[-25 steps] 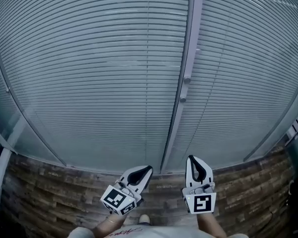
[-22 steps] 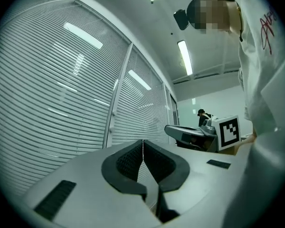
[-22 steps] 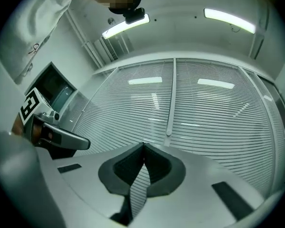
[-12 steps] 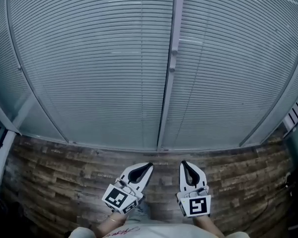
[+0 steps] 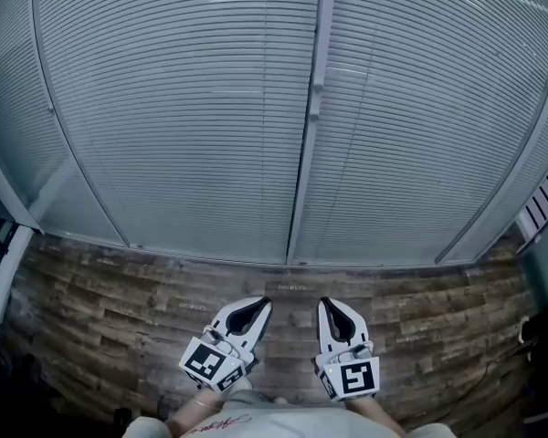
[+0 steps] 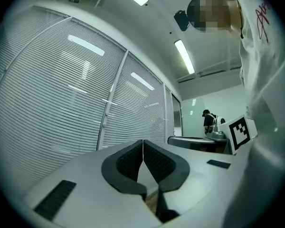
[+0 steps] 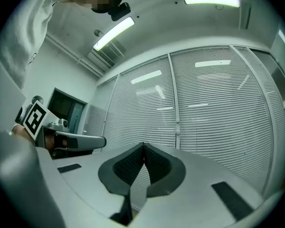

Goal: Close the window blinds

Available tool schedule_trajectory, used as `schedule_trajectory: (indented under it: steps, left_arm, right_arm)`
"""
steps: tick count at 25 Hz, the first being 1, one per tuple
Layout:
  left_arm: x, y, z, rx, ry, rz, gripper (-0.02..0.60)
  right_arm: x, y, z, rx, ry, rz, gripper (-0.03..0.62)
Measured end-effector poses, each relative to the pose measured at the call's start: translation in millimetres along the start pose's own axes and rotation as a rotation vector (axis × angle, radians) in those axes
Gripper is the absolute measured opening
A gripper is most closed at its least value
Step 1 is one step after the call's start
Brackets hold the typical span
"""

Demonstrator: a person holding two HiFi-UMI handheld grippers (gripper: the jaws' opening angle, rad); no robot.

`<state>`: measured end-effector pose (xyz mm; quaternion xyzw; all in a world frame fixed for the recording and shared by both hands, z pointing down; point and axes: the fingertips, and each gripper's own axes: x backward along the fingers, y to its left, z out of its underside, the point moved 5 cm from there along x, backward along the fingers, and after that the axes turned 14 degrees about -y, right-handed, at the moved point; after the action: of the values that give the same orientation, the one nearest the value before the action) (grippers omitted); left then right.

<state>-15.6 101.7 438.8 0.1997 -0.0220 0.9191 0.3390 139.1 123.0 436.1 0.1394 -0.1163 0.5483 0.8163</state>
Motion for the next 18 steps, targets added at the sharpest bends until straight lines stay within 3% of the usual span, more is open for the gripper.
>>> schedule_trajectory:
  steps: [18]
  left_arm:
    - [24.4, 5.7, -14.7, 0.002, 0.012, 0.025, 0.018]
  right_arm:
    - [0.2, 36.1, 1.6, -0.041, 0.036, -0.009, 0.017]
